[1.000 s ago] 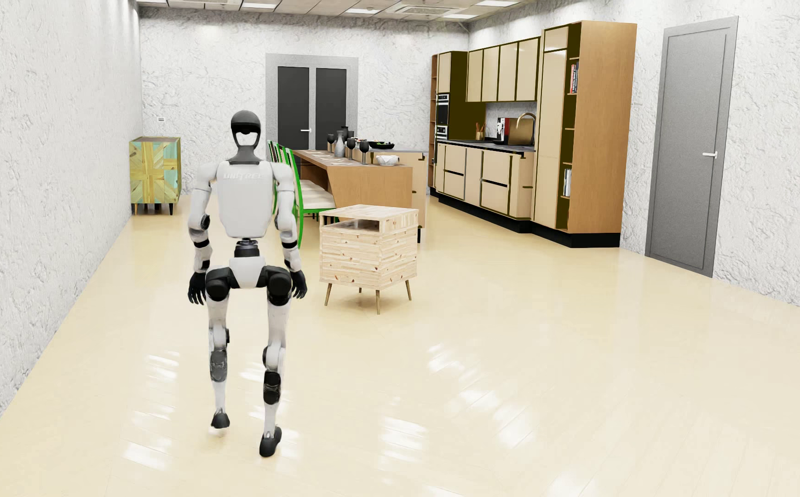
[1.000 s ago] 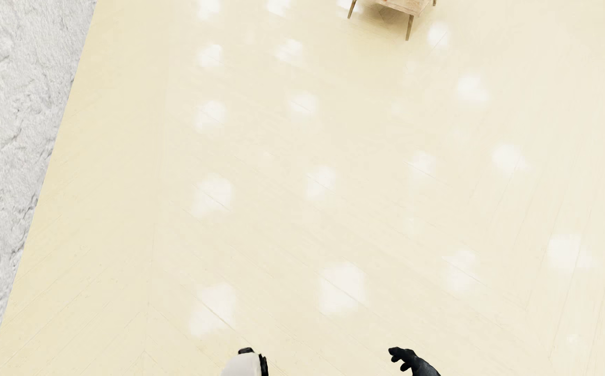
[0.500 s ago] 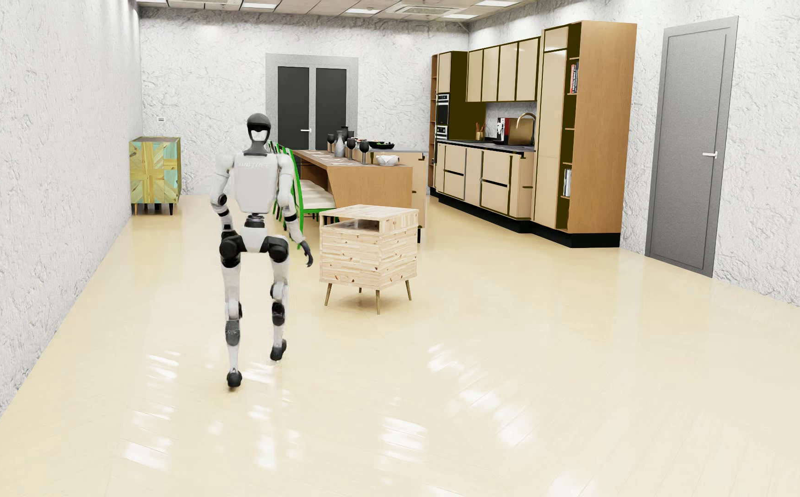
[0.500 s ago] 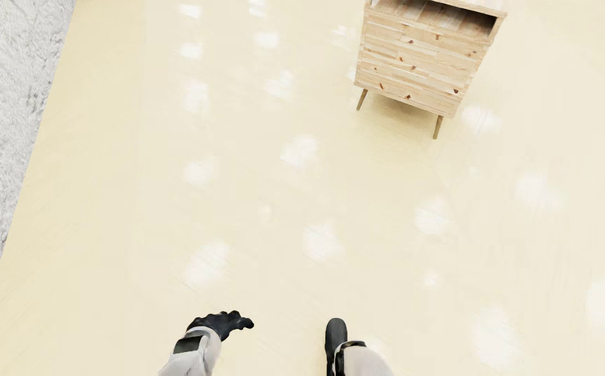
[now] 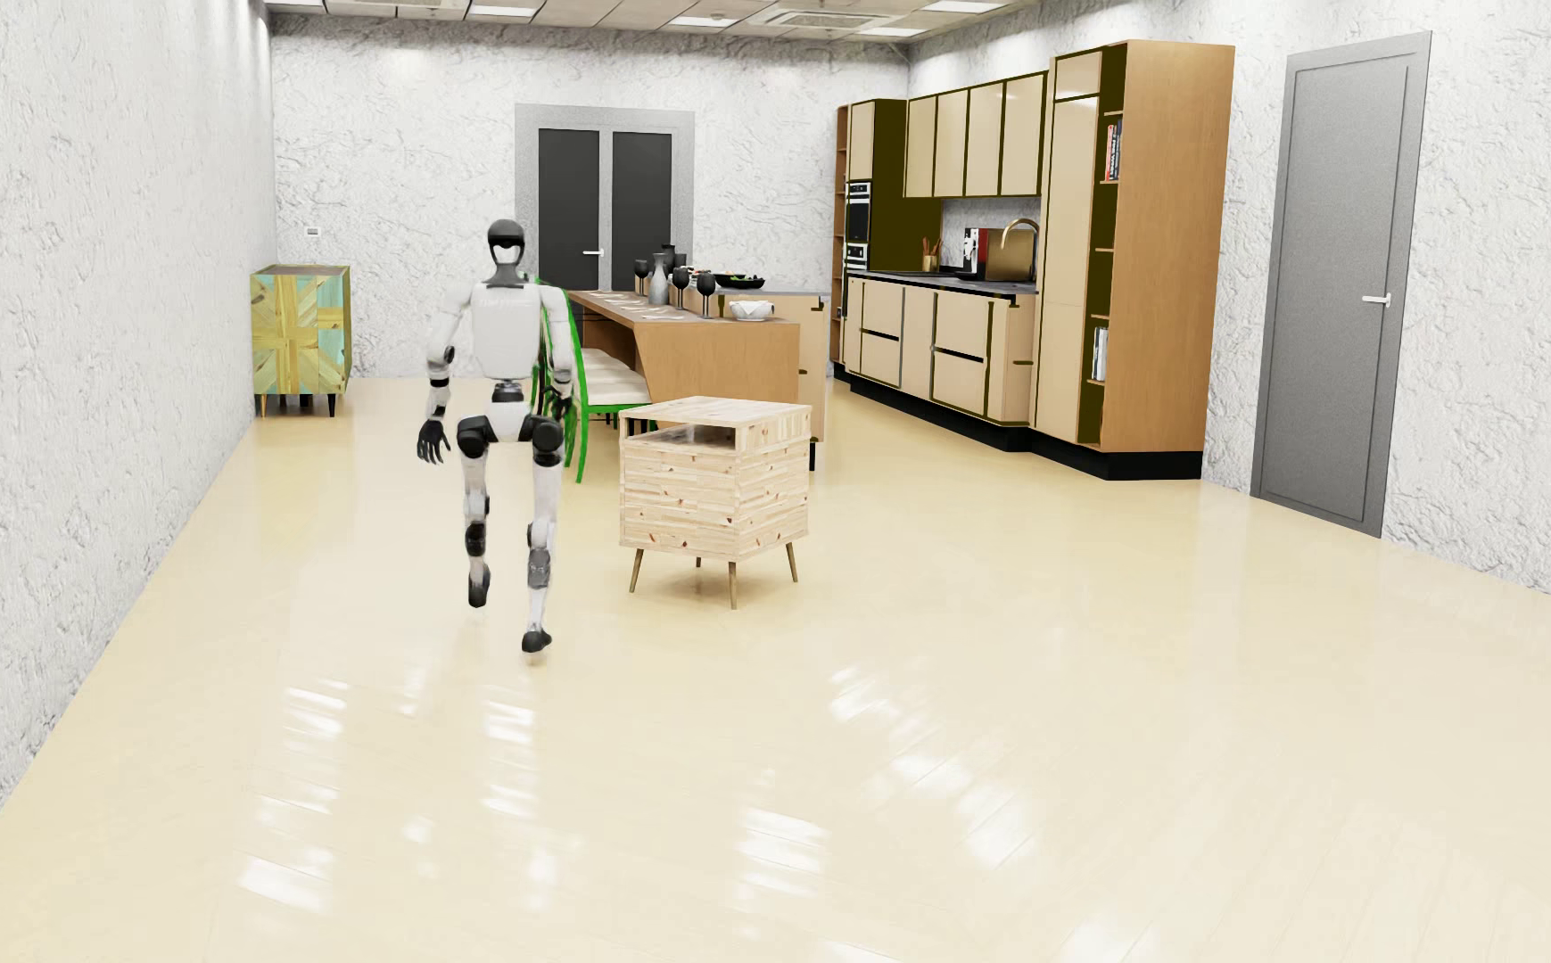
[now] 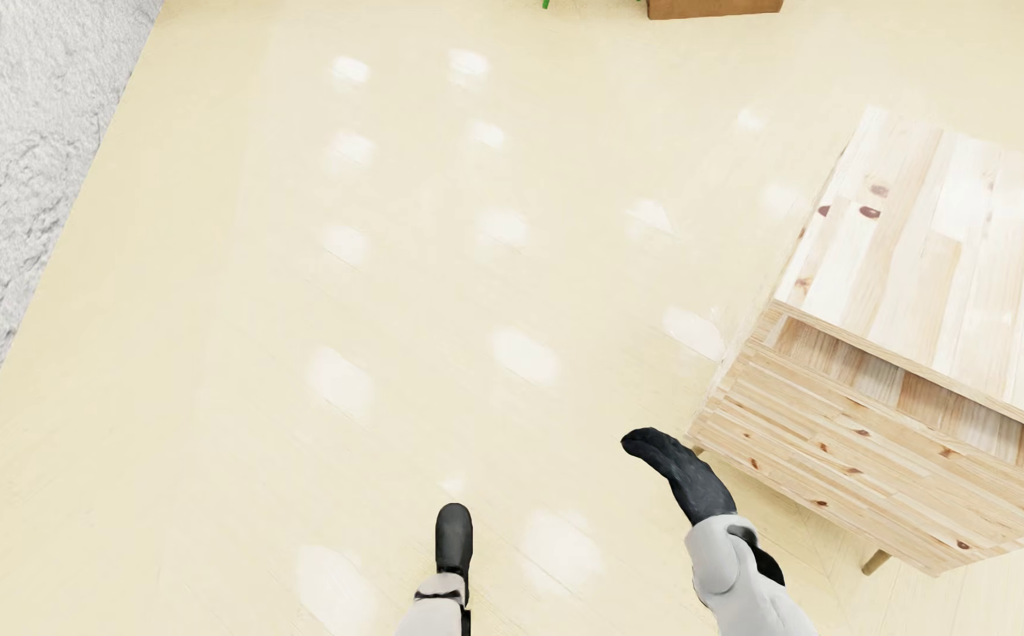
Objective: Approach the endtable
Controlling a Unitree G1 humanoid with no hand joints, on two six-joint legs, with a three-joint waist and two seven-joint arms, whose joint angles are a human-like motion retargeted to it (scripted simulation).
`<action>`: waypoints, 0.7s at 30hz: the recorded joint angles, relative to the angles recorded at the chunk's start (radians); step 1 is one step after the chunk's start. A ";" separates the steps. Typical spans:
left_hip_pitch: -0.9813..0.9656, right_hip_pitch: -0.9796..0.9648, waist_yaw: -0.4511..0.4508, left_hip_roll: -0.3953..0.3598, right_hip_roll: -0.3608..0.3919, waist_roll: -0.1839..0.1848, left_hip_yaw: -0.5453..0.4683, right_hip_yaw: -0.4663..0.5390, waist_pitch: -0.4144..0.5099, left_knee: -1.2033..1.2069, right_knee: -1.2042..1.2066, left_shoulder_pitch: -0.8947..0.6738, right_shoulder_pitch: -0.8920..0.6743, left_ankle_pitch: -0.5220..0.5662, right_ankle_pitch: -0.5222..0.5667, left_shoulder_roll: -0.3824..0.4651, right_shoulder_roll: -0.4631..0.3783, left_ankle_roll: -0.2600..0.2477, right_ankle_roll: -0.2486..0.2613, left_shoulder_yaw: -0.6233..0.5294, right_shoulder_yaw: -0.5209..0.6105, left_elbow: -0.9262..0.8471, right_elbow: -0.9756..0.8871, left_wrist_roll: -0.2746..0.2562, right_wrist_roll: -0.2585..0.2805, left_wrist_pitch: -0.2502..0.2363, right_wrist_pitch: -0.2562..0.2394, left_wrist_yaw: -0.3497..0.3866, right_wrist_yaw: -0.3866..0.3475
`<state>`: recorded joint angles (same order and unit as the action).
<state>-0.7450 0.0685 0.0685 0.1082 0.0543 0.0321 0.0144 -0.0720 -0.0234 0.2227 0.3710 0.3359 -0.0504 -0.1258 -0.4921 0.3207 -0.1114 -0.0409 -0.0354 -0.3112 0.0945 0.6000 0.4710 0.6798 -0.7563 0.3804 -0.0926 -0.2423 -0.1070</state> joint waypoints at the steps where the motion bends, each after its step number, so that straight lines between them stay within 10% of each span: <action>1: 0.015 0.068 0.022 0.023 -0.030 0.004 -0.025 0.048 -0.006 -0.024 0.043 0.131 0.003 -0.043 0.002 -0.042 -0.023 -0.038 0.026 0.127 0.050 -0.087 -0.103 -0.020 0.066 -0.010 -0.077 0.023 -0.015; 2: 0.008 0.086 0.034 0.042 -0.083 0.007 -0.008 0.093 -0.006 0.118 0.171 0.238 0.040 0.130 0.098 -0.109 -0.061 -0.110 0.033 0.209 0.093 -0.161 -0.211 -0.041 0.104 -0.024 -0.129 0.074 -0.007; 4: 0.006 -0.115 0.024 0.090 -0.207 -0.003 0.139 0.161 0.019 0.471 0.692 0.294 0.178 0.073 0.438 -0.205 -0.082 0.021 0.099 0.218 0.127 -0.198 -0.368 -0.017 0.132 -0.020 -0.130 0.142 0.027; 6: 0.156 -0.461 -0.038 0.112 -0.358 -0.025 0.291 0.123 0.048 0.550 1.022 0.156 0.297 -0.115 0.302 -0.212 -0.020 0.032 -0.119 0.149 0.116 -0.122 -0.345 0.013 0.068 0.034 -0.051 0.184 -0.005; 7: 0.276 -0.598 -0.081 0.092 -0.310 -0.032 0.367 0.113 0.055 0.498 1.028 0.065 0.338 -0.174 0.266 -0.183 0.006 0.034 -0.133 0.087 0.096 -0.075 -0.293 0.027 0.027 0.051 -0.026 0.203 -0.058; 10: 0.594 -0.808 -0.191 -0.035 0.069 -0.021 0.577 0.141 0.055 0.337 0.612 -0.137 0.460 -0.324 0.257 -0.003 0.019 0.049 0.147 -0.114 -0.068 -0.051 -0.133 0.036 0.181 -0.008 -0.003 0.199 -0.137; 12: 0.725 -0.794 -0.244 -0.134 0.128 -0.011 0.646 -0.087 0.047 0.319 0.112 -0.267 0.529 -0.357 0.589 0.154 0.025 0.075 0.228 -0.164 -0.260 -0.124 -0.158 -0.009 0.266 -0.049 0.083 0.165 -0.142; 13: 0.735 -0.727 -0.261 -0.149 0.044 -0.018 0.639 -0.473 0.036 0.433 -0.003 -0.338 0.588 -0.330 0.684 0.222 0.075 0.026 -0.188 -0.173 -0.390 -0.158 -0.213 -0.013 0.310 -0.047 0.126 0.162 -0.162; 15: 0.591 -0.631 -0.348 -0.089 -0.108 -0.030 0.521 -0.480 0.041 1.008 0.165 -0.436 0.683 -0.026 0.226 0.321 0.205 -0.100 -0.212 -0.154 -0.644 -0.200 -0.271 0.035 0.405 -0.021 0.110 0.254 -0.243; 18: 0.242 -0.714 -0.364 0.188 -0.066 -0.044 0.390 -0.260 0.082 1.358 0.459 -0.225 0.482 -0.134 0.087 0.311 0.235 0.116 -0.212 0.110 -0.693 -0.251 -0.211 -0.072 0.466 0.013 0.078 0.487 -0.328; 19: 0.142 -0.714 -0.328 0.225 -0.013 -0.051 0.314 -0.163 0.082 1.236 0.459 -0.133 0.429 -0.152 0.099 0.284 0.194 0.177 -0.212 0.139 -0.570 -0.232 -0.185 -0.120 0.407 0.004 0.038 0.461 -0.267; 21: 0.089 -0.699 -0.238 0.198 0.061 -0.066 0.104 -0.007 0.071 0.779 0.453 -0.003 0.376 -0.130 0.120 0.241 0.041 0.165 -0.213 0.118 -0.251 -0.169 -0.151 -0.063 0.116 -0.001 -0.037 0.300 -0.023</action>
<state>-0.6564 -0.6307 -0.1700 0.3065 0.1157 -0.0344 0.1188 -0.0793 0.0479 1.0019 0.8240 0.3327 0.3256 -0.2559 -0.3717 0.5615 -0.0708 0.1246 -0.2480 -0.1928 -0.1562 0.4314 0.3197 0.6165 -0.6404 0.3798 -0.1296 0.0576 -0.1302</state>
